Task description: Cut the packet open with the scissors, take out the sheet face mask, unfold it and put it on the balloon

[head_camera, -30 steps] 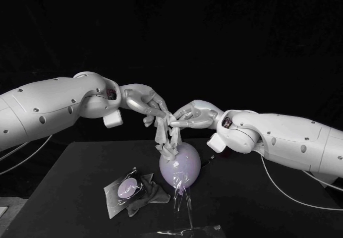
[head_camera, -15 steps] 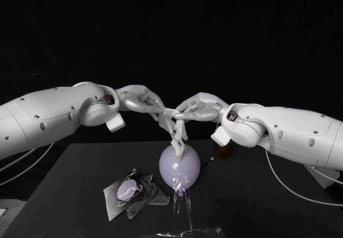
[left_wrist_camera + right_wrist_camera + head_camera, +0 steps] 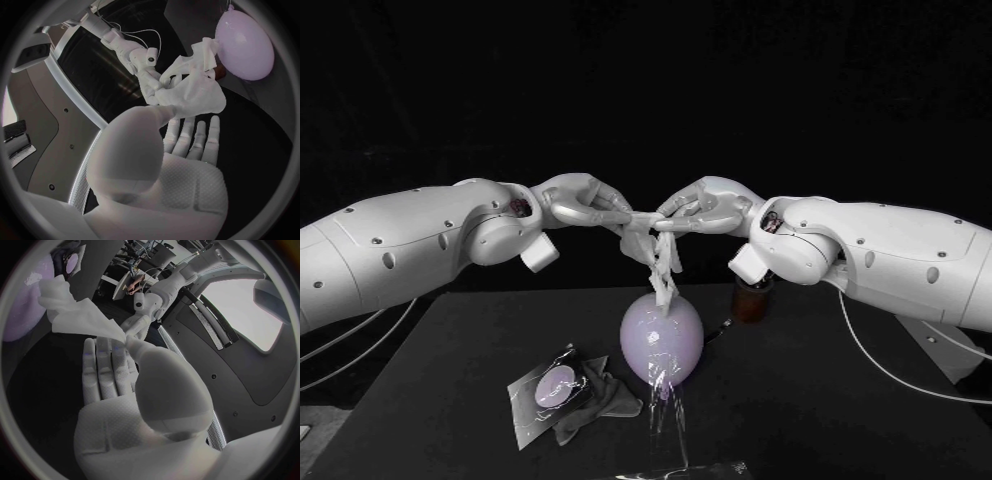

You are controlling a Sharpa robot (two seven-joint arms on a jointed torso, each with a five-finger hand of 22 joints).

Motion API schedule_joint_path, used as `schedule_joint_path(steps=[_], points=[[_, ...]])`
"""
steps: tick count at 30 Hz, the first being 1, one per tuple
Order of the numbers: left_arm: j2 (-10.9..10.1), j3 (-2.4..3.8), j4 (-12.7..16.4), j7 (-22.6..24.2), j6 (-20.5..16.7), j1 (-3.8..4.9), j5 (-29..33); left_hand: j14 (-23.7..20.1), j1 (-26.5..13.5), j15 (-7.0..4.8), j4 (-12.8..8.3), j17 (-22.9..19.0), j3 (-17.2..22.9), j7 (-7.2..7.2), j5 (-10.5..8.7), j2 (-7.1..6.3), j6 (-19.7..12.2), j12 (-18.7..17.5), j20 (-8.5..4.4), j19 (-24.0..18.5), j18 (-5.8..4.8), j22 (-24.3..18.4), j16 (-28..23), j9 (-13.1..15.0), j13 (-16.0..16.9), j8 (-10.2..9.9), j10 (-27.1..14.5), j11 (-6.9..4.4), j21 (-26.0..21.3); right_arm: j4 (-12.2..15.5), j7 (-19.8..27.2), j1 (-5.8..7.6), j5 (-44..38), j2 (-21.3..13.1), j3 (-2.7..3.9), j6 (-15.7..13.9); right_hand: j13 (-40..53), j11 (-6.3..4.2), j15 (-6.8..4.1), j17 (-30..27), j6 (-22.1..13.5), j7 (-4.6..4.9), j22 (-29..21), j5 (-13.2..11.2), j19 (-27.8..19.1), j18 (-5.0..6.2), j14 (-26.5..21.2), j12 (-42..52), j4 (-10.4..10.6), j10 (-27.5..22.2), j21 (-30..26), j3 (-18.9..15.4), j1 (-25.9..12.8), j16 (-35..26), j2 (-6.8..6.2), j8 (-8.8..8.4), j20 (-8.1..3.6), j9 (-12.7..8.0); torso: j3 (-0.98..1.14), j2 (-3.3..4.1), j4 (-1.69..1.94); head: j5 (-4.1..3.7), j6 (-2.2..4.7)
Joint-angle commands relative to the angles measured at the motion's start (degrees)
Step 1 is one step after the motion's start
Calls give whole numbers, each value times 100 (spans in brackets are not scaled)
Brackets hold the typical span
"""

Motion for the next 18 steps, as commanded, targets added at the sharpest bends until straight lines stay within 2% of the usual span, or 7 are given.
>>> schedule_joint_path(steps=[1, 6, 7, 9, 14, 16, 18], points=[[25, 1, 28, 347, -328, -16, 348, 55, 26, -34, -75, -18, -12, 170, 12, -75, -48, -20, 2, 98, 5, -30, 95, 388, -48, -4, -6, -5, -43, -34, -124, 56, -65, 33, 8, 280, 2, -4, -6, 5, 18, -11, 8, 28, 34, 41, 26, -37, 8, 43, 25, 24, -39, -25, 13, 18, 14, 57, 0, 3, 1, -19, 10], [65, -9, 93, 405, -294, -49, 503, 839, -9, -118, -100, -52, -144, 32, 2, -164, -392, 49, 10, 86, -78, -274, 571, 211, -206, -377, 231, 17, -320, -78, -179, 122, -106, 81, 9, 289, 2, -9, -11, 13, 14, -15, 15, 28, 46, 42, 47, -49, -20, 69, 34, 66, -71, -32, -2, 43, 9, 74, -3, 5, 1, -22, 21], [73, -11, 101, 404, -285, -56, 525, 1417, -80, -187, -68, -91, -251, -88, 20, -287, -545, 24, 13, -51, -86, -438, 848, 99, -322, -599, 350, 13, -523, -83, -182, 129, -111, 86, 9, 284, 2, -9, -11, 13, 14, -15, 15, 28, 46, 42, 47, -49, -20, 69, 34, 66, -71, -32, -2, 43, 9, 74, -3, 5, 3, -24, 27], [89, -15, 106, 402, -267, -69, 557, 1504, -118, -208, -59, -127, -315, -106, 5, -381, -605, -7, 14, -52, -86, -468, 876, 59, -370, -678, 361, 16, -559, -88, -186, 140, -117, 94, 9, 275, 1, -11, -13, 15, 13, -17, 17, 28, 51, 42, 54, -53, -30, 77, 38, 81, -81, -35, -6, 51, 7, 80, -2, 5, 4, -18, 29], [122, -22, 70, 395, -263, -127, 605, 1923, -327, -355, 13, -354, -780, -50, 15, -837, -785, -263, 16, -27, -87, -632, 997, -123, -675, -1013, 302, -145, -751, -81, -180, 168, -125, 101, 14, 242, 2, -13, -16, 18, 12, -18, 20, 28, 56, 42, 62, -57, -41, 86, 42, 98, -91, -37, -10, 59, 5, 85, 2, 5, 3, -18, 35], [135, -23, 38, 386, -236, -158, 614, 2017, -340, -354, 26, -438, -923, -48, 9, -876, -837, -354, 17, -9, -87, -682, 1018, -169, -774, -1093, 266, -315, -810, -77, -173, 178, -127, 101, 18, 224, 2, -15, -18, 21, 10, -19, 23, 28, 60, 42, 69, -61, -51, 95, 46, 114, -101, -40, -13, 68, 3, 91, 5, 6, 1, -20, 36], [149, -24, 7, 376, -192, -193, 621, 2167, -360, -375, 45, -493, -1051, -58, 6, -903, -840, -398, 17, -7, -88, -729, 1079, -197, -842, -1134, 298, -363, -864, -75, -167, 187, -128, 100, 21, 207, 2, -17, -20, 22, 9, -19, 26, 28, 63, 41, 75, -63, -59, 101, 49, 126, -108, -42, -15, 73, 1, 94, 6, 8, -2, -25, 39]])
